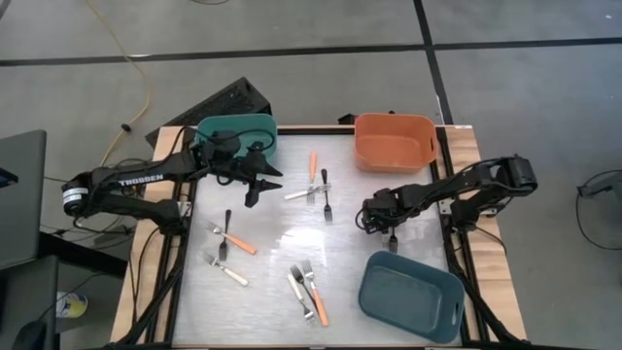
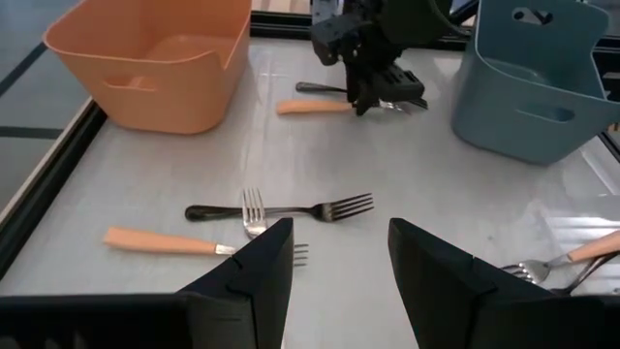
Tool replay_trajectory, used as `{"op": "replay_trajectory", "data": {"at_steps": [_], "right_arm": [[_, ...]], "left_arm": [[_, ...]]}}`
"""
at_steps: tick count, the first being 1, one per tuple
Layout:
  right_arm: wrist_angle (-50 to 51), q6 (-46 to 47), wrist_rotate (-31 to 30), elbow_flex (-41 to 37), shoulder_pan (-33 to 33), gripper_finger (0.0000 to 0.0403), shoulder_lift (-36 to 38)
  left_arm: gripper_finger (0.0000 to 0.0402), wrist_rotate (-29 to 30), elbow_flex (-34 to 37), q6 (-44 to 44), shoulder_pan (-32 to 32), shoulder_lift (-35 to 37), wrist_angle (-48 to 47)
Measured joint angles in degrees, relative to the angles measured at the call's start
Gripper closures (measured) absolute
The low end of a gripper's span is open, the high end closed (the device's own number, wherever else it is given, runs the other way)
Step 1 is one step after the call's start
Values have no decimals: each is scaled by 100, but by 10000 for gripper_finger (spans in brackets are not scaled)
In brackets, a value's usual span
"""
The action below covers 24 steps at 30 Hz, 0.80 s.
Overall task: Sort silverware by color (type)
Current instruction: Put the orange fork into the orange bin
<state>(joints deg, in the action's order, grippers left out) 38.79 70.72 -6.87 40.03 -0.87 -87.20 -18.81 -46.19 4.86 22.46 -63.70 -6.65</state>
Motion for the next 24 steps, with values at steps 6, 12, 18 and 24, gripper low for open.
{"op": "replay_trajectory", "data": {"at_steps": [6, 12, 18, 24], "right_arm": [[-83, 9, -60, 152, 58, 367, 27], [-562, 52, -192, 542, 122, 365, 222], [-696, -516, -315, 1088, 318, 364, 690], [-608, -1540, -405, 1614, 702, 364, 1262]], "left_arm": [[246, 0, -2, 0, 0, 0, -16], [246, -2, -2, 21, 0, 0, -50], [246, -5, -4, 214, 0, 0, -116], [246, -37, -4, 303, 0, 0, -194]]}}
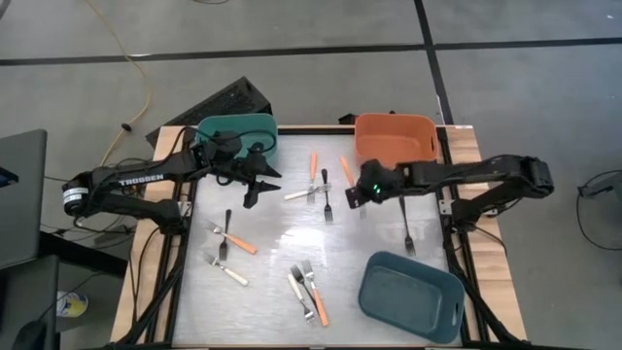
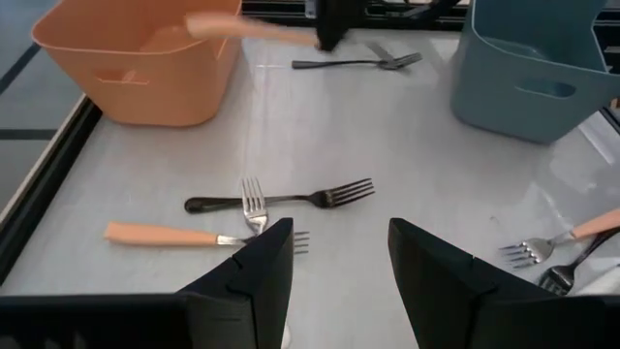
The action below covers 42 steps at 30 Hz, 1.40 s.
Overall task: Sort silverware by color (type)
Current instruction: Put the orange fork into the orange bin
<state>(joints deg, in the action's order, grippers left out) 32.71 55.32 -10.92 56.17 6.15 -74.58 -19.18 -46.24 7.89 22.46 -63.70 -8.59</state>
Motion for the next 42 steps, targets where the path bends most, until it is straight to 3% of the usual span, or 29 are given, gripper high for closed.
{"op": "replay_trajectory", "data": {"at_steps": [5, 10, 17, 21, 33, 42], "right_arm": [[318, -1442, -4, 293, 738, 364, 414], [1002, -3890, 9, 557, 1817, 363, 576], [1126, -7613, 68, 703, 3188, 363, 144], [1122, -9026, 60, 703, 3637, 363, -332], [958, -9931, -154, 701, 4283, 356, -1647], [1373, -9928, -576, 707, 4257, 277, -1754]], "left_arm": [[246, 0, 0, -7, 0, 0, -10], [246, 1, 0, -322, 0, 0, -21], [246, 285, 0, -777, 0, 0, -18], [246, 775, 0, -1165, 0, 0, -15], [246, 1694, 0, -2315, 2, 0, -9], [246, 1706, 0, -2961, -90, 0, -8]]}}
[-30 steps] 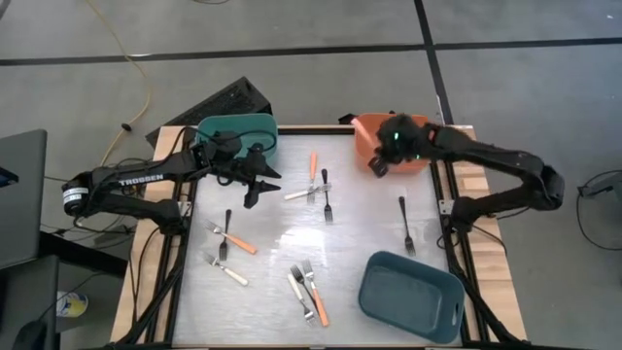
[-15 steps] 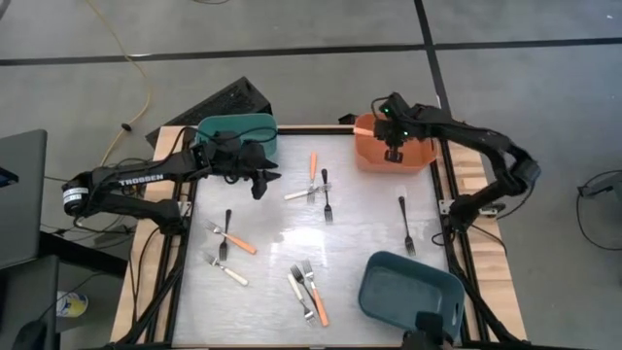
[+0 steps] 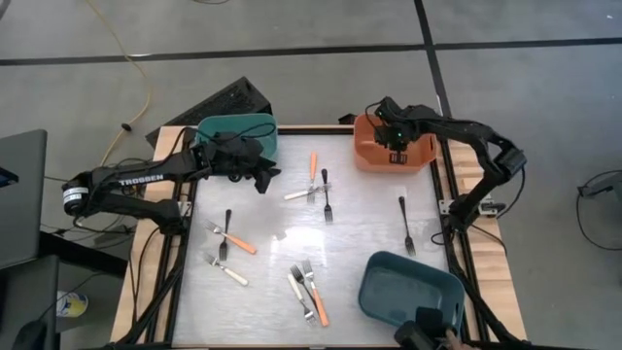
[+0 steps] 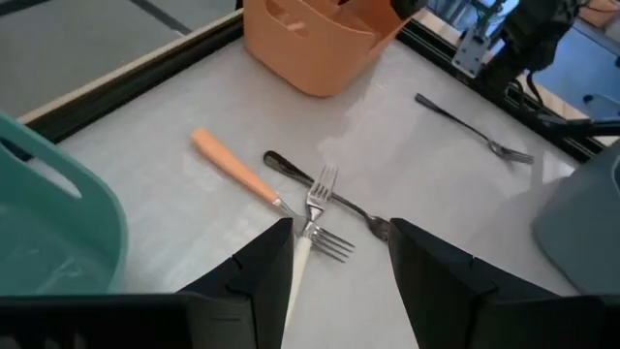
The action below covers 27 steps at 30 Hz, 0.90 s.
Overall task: Sort silverware by color (type)
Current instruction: Put the orange fork into the orange bin, then put the black fork into the blue bin
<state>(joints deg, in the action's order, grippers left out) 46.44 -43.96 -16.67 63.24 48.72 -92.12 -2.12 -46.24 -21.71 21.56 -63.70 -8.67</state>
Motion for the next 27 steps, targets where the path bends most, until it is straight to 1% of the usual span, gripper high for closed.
{"op": "replay_trajectory", "data": {"at_steps": [3, 7, 11, 12, 14, 16, 21, 24, 27], "right_arm": [[210, 330, -25, 0, -60, 249, 212], [602, 1475, -11, 0, -265, 222, 661], [1141, 3076, 7, 0, -671, 216, 1196], [1294, 3609, 33, 0, -823, 217, 1324], [1566, 4720, 279, 0, -1149, 222, 1540], [1727, 5822, 501, 0, -1566, 228, 1734], [2204, 8553, 498, 0, -2896, 244, 1907], [2453, 9720, 449, -43, -3685, 253, 1809], [2379, 10681, 436, -389, -4386, 257, 1648]], "left_arm": [[246, -3, 0, 96, -60, 0, 0], [246, 50, 0, 628, -59, 0, 22], [246, 314, 0, 1547, -57, 0, 174], [246, 312, 0, 1806, -57, 0, 216], [246, 208, 0, 2280, -53, 0, 236], [246, -68, 0, 2589, -52, -2, 162], [246, -1035, 0, 2800, -54, -2, 30], [246, -1719, 0, 2817, -54, -2, -86], [246, -2283, 0, 2938, -75, -3, -276]]}}
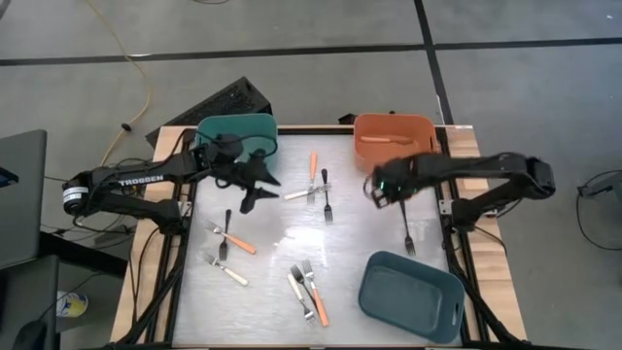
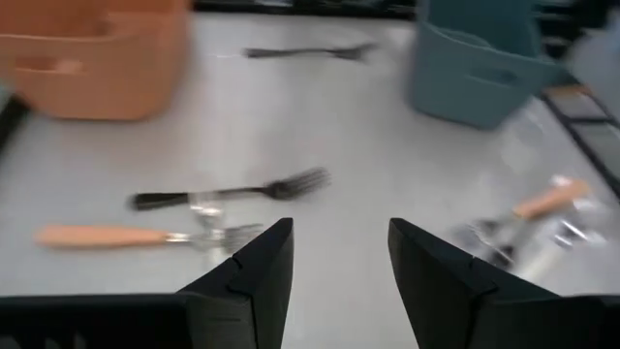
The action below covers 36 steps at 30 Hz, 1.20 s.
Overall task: Sort silverware by color (type)
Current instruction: Put the black fork into the blue bin
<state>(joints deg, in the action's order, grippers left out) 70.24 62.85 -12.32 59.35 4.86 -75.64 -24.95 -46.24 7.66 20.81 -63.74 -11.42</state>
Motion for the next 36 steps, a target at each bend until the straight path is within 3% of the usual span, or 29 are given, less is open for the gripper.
{"op": "replay_trajectory", "data": {"at_steps": [3, 7, 13, 20, 24, 31, 36], "right_arm": [[-177, 835, 259, -418, -438, 254, -160], [-434, 1282, 699, -915, -772, 238, -324], [-1351, 1229, 927, -1861, -762, 210, -274], [-2239, 706, 935, -2658, -595, 208, -227], [-2588, 524, 936, -2846, -557, 242, -201], [-2761, -586, 824, -2852, -568, 380, -155], [-2775, -1626, 649, -2609, -618, 377, -55]], "left_arm": [[246, -219, 0, 229, -60, -1, -196], [246, -212, 0, 428, -144, -1, -323], [246, 63, 0, 442, -217, -1, -193], [246, 904, 0, -208, -216, -1, 87], [246, 1246, 0, -713, -216, -1, 208], [246, 1679, 0, -2168, -216, -1, 182], [246, 1884, 0, -3309, -216, -1, 164]]}}
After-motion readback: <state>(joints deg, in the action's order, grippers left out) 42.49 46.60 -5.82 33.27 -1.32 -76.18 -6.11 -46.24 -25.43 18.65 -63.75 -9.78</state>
